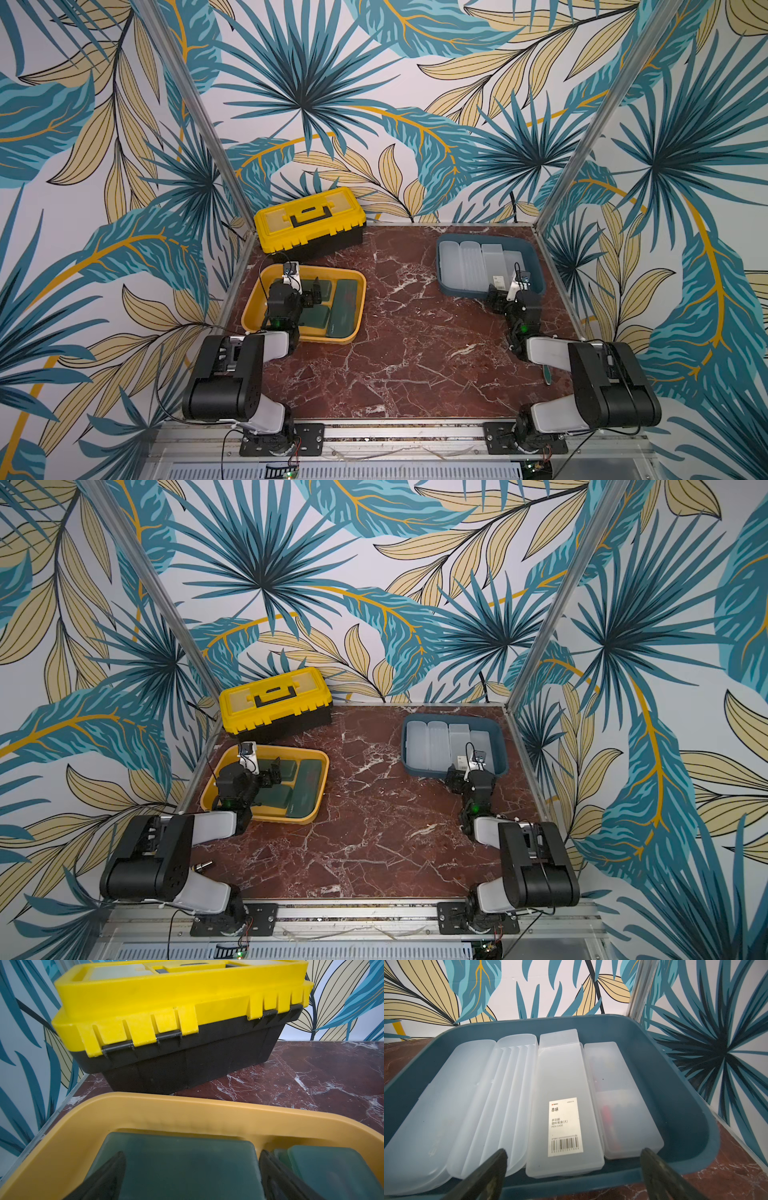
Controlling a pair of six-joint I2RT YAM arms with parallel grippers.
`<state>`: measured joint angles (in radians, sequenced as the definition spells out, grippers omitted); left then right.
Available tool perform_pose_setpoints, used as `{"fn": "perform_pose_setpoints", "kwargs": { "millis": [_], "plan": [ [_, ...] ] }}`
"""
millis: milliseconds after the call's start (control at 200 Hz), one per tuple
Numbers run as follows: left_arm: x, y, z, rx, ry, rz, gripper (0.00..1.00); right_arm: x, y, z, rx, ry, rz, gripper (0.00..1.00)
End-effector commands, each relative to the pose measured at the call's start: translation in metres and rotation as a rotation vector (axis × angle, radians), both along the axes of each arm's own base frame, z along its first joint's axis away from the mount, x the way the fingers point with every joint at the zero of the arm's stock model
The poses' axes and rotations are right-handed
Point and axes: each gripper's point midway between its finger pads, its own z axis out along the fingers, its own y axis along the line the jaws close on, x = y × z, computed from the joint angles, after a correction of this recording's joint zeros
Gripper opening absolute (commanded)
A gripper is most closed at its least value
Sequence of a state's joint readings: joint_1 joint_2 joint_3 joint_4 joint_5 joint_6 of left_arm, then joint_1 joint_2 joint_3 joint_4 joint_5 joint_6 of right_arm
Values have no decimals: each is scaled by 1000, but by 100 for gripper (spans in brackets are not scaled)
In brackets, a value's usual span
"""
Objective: Place the pencil cases by color into the storage box
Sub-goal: Reset both arms
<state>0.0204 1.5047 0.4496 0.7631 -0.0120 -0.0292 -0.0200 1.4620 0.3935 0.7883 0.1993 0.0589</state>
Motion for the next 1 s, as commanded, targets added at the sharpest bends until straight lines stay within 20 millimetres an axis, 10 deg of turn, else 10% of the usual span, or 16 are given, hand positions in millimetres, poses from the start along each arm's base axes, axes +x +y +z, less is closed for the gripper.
{"fn": "perform_pose_setpoints", "kwargs": {
  "millis": [0, 996],
  "plan": [
    [-6, 1, -8, 13, 11, 1, 100, 3, 0, 3, -7, -14, 9, 99],
    [-6, 1, -8, 12, 11, 2, 100, 5, 2, 2, -11, -6, 18, 99]
  ]
}}
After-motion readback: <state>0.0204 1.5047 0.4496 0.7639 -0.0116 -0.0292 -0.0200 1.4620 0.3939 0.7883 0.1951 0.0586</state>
